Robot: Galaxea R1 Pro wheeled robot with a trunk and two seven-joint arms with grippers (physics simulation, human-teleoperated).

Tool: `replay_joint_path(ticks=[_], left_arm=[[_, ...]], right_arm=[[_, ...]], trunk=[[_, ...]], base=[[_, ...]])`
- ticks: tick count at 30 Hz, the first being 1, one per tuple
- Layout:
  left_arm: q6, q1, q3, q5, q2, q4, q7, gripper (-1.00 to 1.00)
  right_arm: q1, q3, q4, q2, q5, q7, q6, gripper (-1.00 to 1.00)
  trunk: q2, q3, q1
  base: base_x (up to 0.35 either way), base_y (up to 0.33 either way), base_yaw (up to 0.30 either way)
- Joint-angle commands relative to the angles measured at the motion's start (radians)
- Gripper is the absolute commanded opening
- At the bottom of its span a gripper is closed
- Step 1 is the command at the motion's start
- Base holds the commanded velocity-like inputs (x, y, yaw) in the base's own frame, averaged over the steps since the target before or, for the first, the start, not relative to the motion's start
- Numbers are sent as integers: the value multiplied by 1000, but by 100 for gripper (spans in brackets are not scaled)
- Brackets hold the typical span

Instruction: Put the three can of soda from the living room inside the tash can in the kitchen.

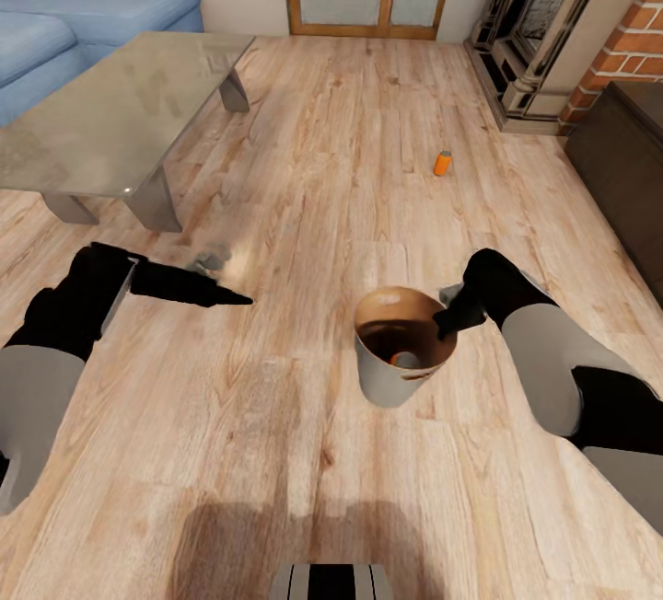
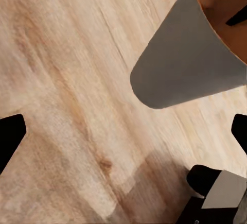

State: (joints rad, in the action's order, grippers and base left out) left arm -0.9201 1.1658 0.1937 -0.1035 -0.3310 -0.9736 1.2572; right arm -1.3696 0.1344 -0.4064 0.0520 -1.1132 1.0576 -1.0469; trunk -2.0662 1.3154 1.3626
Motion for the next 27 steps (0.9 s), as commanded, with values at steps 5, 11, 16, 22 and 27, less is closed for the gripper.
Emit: replay_joint_path(ticks=[5,11,16,22,27], left_arm=[[114,-149,-89,5,-2,-8,-141,100],[195,-260,-105,6,25,-33,-238,100],[228,-348,-104,0,77,-124,-346,100],[240,-439,-102,1,88,-171,-428,100],[270,-465,-103,3,91,-182,-438,100]], right_arm=[[12,42,-1,69,12,-3,0,-100],[39,77,-3,80,13,-69,0,-100],[44,109,-4,81,13,-95,0,-100],[110,204,-30,82,13,-171,0,-100],[186,221,-106,75,15,-205,0,-100]], trunk=[[0,0,0],[21,-10,-12],[56,-25,-31],[56,-25,-31],[56,-25,-31]], base=[[0,0,0],[0,0,0],[0,0,0],[0,0,0],[-1,0,0]])
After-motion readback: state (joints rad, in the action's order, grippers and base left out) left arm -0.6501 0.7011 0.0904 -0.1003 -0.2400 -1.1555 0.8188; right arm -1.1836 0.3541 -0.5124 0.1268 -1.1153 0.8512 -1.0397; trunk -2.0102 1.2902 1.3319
